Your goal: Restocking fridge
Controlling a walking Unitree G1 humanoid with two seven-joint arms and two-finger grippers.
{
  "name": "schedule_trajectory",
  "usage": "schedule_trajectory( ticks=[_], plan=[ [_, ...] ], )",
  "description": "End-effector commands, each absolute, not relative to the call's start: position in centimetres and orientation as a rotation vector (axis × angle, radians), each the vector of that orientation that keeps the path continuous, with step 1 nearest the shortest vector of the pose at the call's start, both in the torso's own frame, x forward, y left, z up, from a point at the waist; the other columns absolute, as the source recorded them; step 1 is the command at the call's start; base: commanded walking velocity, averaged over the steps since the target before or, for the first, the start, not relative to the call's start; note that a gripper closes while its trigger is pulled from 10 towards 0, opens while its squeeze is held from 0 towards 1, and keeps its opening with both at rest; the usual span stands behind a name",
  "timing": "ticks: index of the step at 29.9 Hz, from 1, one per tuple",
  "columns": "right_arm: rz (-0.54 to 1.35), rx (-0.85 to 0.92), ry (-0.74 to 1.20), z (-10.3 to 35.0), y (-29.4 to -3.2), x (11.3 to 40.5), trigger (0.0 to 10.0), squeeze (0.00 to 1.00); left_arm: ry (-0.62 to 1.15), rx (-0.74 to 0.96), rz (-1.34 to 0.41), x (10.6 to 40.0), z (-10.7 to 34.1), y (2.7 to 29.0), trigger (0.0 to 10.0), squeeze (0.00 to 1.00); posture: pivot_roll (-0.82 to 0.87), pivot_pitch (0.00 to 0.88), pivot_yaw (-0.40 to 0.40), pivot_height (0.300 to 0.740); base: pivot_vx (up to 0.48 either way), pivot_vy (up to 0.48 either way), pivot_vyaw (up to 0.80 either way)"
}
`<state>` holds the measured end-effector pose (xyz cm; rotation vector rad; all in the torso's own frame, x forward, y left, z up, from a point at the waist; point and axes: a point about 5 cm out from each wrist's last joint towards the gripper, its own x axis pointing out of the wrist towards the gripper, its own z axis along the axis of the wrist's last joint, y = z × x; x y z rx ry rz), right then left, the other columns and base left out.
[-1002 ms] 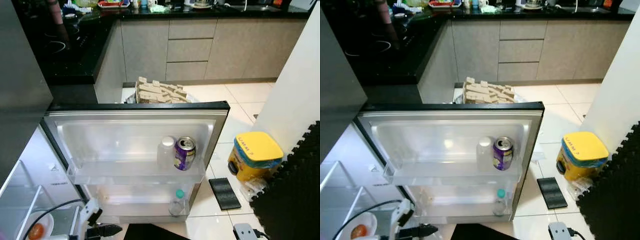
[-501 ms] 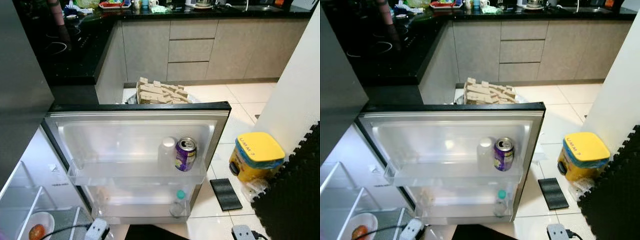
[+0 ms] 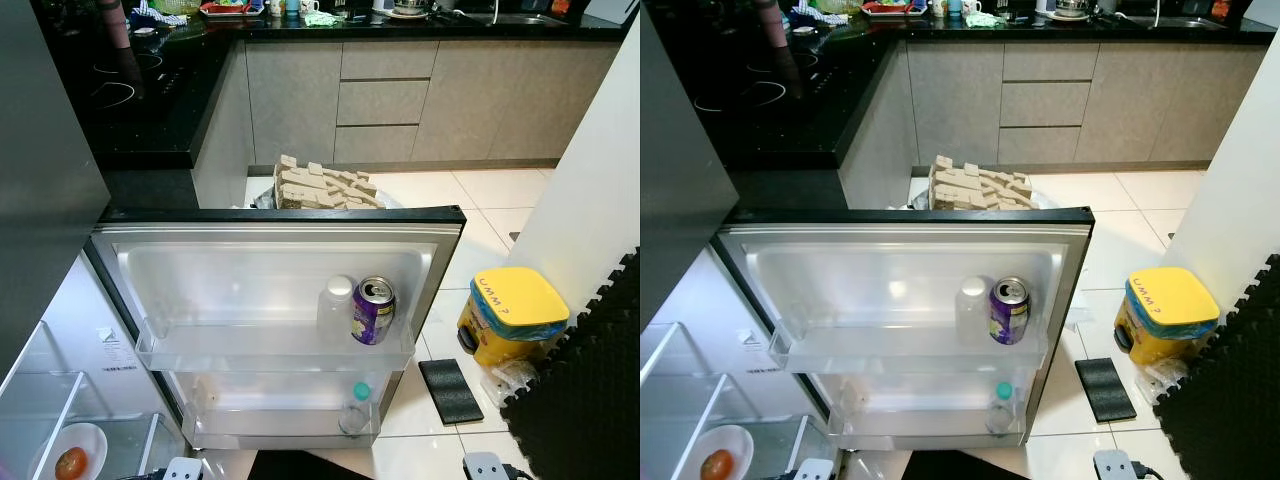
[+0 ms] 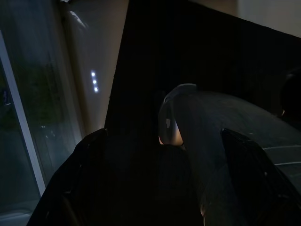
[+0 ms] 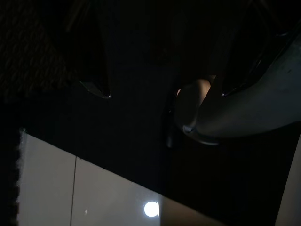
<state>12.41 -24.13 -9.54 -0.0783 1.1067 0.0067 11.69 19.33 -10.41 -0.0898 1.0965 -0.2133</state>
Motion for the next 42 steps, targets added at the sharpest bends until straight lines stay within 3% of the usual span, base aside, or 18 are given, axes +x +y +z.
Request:
schedule_trajectory(
  ticks=[1,19,42],
  plan=[
    [0.002,-0.075,1.120,-9.7,-23.9,12.3,10.0,0.00,1.129,-0.099,-0.221,11.0,-10.8,18.4,10.0,0.00,0.07,0.000,-0.030,0.740,0.000,0.000,0.00],
    [0.053,-0.102,1.142,-10.0,-22.7,12.1,10.0,0.00,1.146,-0.113,-0.213,11.3,-10.9,17.8,10.0,0.00,0.08,0.000,-0.014,0.740,0.000,0.000,0.00],
    [0.059,-0.102,1.143,-10.1,-23.0,11.5,10.0,0.00,1.177,-0.160,-0.239,10.4,-11.0,18.0,10.0,0.00,0.06,0.000,0.011,0.740,0.000,-0.447,0.00]
  ],
)
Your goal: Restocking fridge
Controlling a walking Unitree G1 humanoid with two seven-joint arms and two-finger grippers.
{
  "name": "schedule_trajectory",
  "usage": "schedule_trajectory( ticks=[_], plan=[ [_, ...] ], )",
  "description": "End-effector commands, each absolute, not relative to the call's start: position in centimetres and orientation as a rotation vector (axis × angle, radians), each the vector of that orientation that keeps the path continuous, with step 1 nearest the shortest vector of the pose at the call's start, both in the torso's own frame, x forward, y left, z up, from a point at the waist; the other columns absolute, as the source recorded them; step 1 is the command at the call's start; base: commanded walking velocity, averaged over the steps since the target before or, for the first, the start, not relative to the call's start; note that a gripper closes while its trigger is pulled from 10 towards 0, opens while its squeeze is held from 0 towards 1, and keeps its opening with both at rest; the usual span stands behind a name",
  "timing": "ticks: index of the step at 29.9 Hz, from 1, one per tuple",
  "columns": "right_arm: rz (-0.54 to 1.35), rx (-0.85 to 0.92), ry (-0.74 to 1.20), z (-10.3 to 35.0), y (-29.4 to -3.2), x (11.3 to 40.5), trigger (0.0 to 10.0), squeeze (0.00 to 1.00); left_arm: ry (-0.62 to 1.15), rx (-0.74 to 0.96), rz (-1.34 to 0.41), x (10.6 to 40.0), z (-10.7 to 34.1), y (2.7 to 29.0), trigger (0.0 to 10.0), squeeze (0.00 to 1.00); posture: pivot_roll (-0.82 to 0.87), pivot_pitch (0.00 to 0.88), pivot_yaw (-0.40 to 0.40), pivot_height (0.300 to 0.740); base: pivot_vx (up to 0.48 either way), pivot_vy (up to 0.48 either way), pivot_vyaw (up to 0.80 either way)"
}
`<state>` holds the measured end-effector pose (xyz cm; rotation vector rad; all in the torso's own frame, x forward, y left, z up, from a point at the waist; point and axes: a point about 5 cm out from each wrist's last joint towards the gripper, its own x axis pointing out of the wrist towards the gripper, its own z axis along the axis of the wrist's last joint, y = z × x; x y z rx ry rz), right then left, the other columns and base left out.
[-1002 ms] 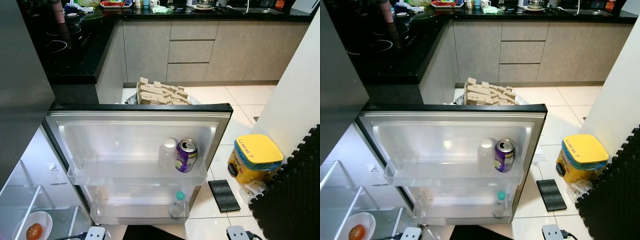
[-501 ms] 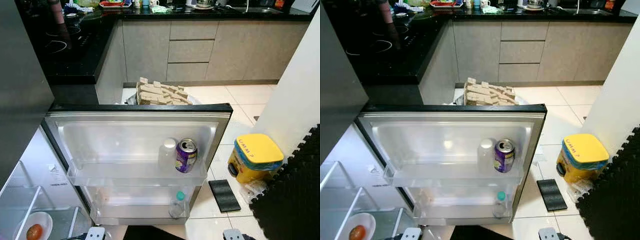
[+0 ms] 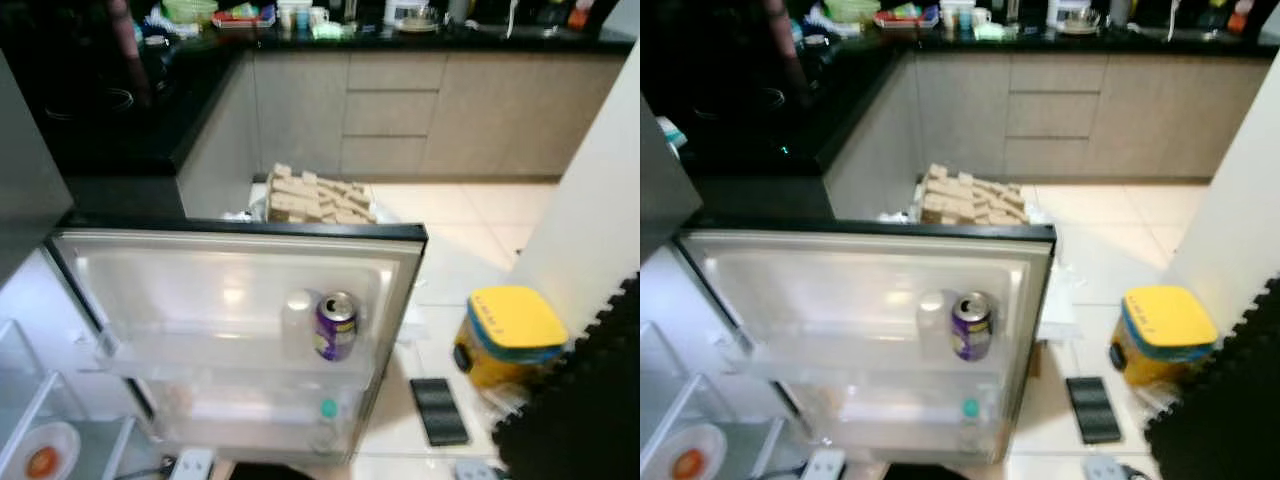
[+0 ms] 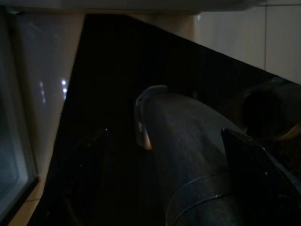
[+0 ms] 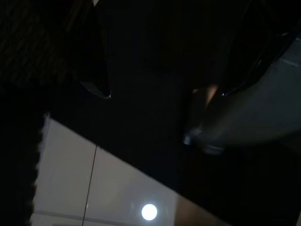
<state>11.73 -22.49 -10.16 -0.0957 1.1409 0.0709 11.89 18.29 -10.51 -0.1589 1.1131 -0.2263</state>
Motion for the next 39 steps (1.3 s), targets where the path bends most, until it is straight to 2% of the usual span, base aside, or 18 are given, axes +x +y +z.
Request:
schedule_trajectory(
  ticks=[1,7,13,39],
  plan=[
    [0.056,-0.090,1.144,-10.12,-23.02,11.44,10.0,0.00,1.177,-0.160,-0.241,10.44,-11.00,17.98,10.0,0.00,0.06,0.000,0.011,0.740,0.000,-0.480,0.00],
    [0.082,-0.056,1.153,-10.18,-22.90,11.18,10.0,0.00,1.176,-0.165,-0.245,10.50,-11.00,17.77,10.0,0.00,0.05,0.000,0.009,0.740,0.000,-0.480,0.00],
    [0.104,-0.066,1.155,-10.16,-22.85,11.23,10.0,0.00,1.175,-0.172,-0.239,10.48,-11.02,17.71,10.0,0.00,0.06,0.000,0.007,0.740,0.000,-0.480,0.80],
    [0.166,-0.053,1.153,-10.18,-22.41,11.23,10.0,0.00,1.164,-0.186,-0.220,10.68,-10.99,17.58,10.0,0.00,0.05,0.000,0.010,0.740,0.000,0.000,0.80]
  ],
)
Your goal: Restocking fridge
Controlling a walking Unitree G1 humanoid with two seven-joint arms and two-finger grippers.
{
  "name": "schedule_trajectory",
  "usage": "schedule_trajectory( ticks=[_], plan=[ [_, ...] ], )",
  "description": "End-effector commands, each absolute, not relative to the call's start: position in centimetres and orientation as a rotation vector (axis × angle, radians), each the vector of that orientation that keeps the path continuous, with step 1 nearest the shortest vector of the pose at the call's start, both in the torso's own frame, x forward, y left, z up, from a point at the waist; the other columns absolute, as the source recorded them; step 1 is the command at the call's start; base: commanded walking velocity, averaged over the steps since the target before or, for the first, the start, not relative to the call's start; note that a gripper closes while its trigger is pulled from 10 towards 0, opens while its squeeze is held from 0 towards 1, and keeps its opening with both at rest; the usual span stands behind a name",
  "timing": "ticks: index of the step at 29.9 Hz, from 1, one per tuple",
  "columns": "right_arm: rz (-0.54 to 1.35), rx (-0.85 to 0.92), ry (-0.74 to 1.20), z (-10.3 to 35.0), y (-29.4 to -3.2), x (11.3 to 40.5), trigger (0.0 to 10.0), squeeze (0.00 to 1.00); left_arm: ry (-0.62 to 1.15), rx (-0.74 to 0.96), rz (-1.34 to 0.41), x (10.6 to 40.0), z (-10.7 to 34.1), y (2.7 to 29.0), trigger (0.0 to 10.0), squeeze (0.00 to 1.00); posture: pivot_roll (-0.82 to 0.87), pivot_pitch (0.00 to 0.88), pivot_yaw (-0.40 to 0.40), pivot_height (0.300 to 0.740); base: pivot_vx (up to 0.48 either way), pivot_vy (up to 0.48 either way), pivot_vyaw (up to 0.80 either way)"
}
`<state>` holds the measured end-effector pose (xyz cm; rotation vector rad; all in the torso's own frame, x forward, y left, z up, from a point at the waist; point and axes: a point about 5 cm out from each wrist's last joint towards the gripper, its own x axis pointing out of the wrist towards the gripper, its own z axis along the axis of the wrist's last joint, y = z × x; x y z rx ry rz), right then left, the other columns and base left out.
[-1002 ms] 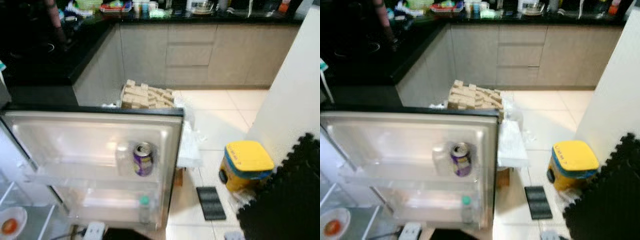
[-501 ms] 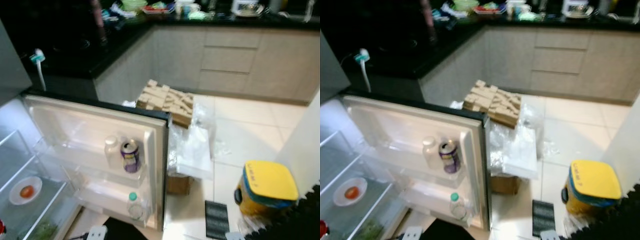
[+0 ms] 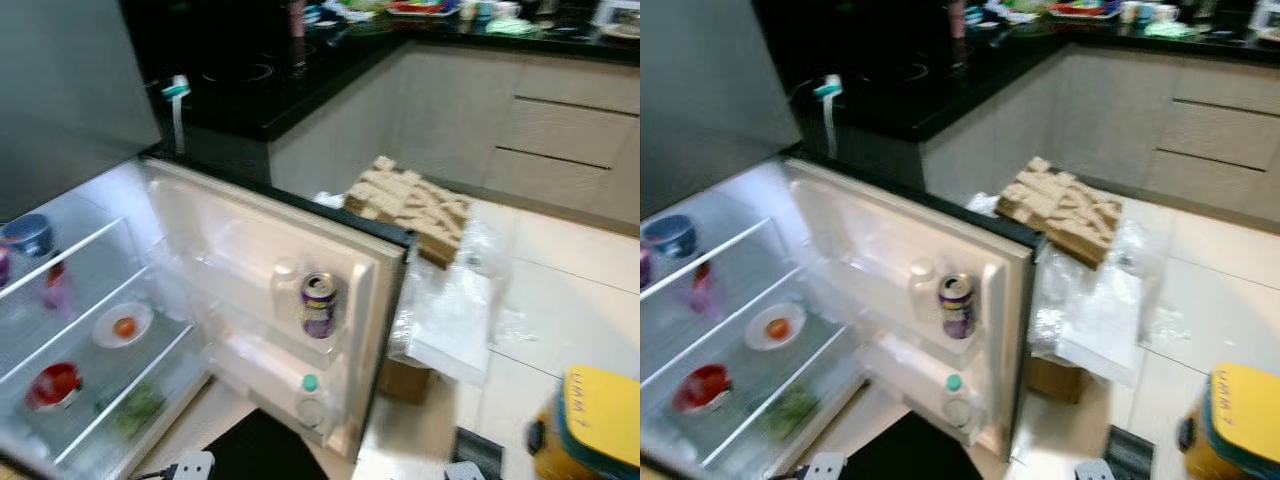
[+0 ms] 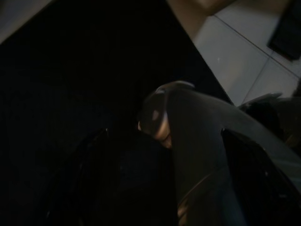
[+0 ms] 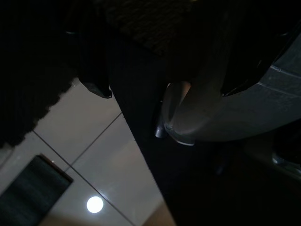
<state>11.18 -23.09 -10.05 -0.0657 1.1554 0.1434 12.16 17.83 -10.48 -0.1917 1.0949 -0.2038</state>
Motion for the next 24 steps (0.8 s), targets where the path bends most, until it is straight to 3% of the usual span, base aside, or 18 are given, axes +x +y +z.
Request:
schedule_trajectory(
  ticks=[1,16,24],
  plan=[
    [0.166,-0.053,1.153,-10.18,-22.40,11.22,10.0,0.00,1.164,-0.185,-0.220,10.69,-10.99,17.58,10.0,0.00,0.05,0.000,0.007,0.740,0.000,0.000,0.80],
    [0.139,-0.076,1.155,-10.22,-22.67,11.01,10.0,0.00,1.165,-0.185,-0.240,10.68,-10.99,17.40,10.0,0.00,0.05,0.000,0.006,0.740,0.000,0.000,0.80],
    [0.110,-0.076,1.180,-10.32,-22.95,10.64,10.0,0.00,1.165,-0.178,-0.250,10.73,-10.97,17.38,10.0,0.00,0.05,0.000,0.007,0.740,0.000,0.000,0.00]
  ],
)
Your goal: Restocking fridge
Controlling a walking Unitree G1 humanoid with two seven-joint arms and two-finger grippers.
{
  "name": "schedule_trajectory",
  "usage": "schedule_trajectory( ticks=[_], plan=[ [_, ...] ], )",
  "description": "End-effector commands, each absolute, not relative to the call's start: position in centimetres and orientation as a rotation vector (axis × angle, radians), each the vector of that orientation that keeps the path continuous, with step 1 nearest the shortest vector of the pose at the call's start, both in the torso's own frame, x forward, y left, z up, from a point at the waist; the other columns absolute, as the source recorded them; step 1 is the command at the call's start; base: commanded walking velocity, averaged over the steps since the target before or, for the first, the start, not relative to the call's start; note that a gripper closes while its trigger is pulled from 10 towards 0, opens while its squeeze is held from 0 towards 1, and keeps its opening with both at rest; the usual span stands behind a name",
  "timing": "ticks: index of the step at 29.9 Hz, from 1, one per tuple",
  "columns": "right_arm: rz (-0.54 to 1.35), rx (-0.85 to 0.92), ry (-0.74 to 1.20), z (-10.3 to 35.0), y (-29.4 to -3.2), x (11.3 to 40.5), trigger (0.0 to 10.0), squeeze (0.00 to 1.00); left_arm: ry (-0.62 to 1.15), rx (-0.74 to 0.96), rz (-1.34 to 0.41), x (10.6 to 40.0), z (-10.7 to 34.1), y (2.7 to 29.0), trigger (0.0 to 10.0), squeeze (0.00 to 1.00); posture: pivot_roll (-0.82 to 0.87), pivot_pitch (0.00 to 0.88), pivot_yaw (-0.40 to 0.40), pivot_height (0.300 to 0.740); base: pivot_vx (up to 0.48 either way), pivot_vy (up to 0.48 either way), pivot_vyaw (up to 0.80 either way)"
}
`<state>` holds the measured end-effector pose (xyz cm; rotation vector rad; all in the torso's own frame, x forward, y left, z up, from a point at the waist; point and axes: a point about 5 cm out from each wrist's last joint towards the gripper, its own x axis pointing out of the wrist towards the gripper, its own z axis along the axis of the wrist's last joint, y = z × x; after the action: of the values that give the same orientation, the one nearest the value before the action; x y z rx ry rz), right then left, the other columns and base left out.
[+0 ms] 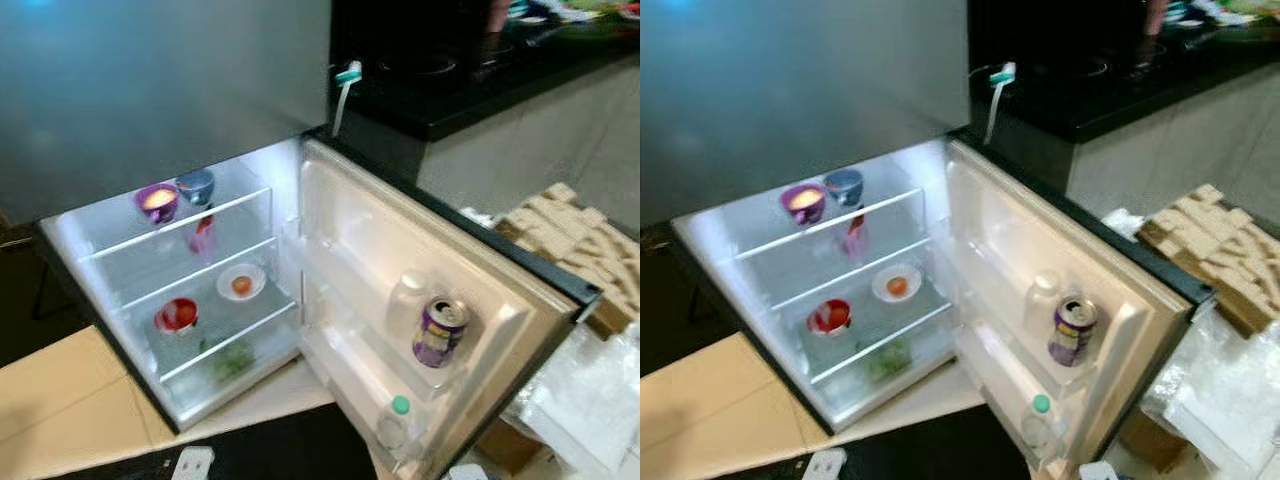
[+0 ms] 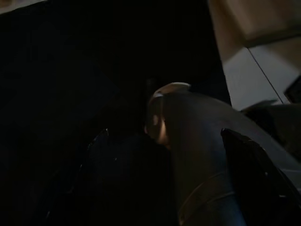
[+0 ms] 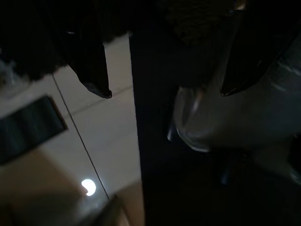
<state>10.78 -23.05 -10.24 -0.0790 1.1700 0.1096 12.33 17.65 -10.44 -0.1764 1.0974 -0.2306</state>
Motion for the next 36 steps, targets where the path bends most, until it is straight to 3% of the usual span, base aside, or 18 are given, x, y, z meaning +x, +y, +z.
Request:
schedule_trajectory(
  ticks=[1,10,36],
  plan=[
    [0.111,-0.074,1.180,-10.33,-22.92,10.61,10.0,0.00,1.166,-0.178,-0.253,10.71,-10.97,17.38,10.0,0.00,0.05,0.000,0.007,0.740,0.000,-0.300,0.00],
    [0.114,-0.071,1.182,-10.37,-22.83,10.51,10.0,0.00,1.166,-0.182,-0.260,10.73,-10.95,17.33,10.0,0.00,0.05,0.000,0.007,0.740,0.000,-0.469,0.00],
    [0.121,-0.065,1.181,-10.40,-22.64,10.54,10.0,0.00,1.180,-0.194,-0.210,10.57,-11.08,17.36,10.0,0.00,0.05,0.000,0.007,0.740,-0.031,0.000,0.00]
  ],
)
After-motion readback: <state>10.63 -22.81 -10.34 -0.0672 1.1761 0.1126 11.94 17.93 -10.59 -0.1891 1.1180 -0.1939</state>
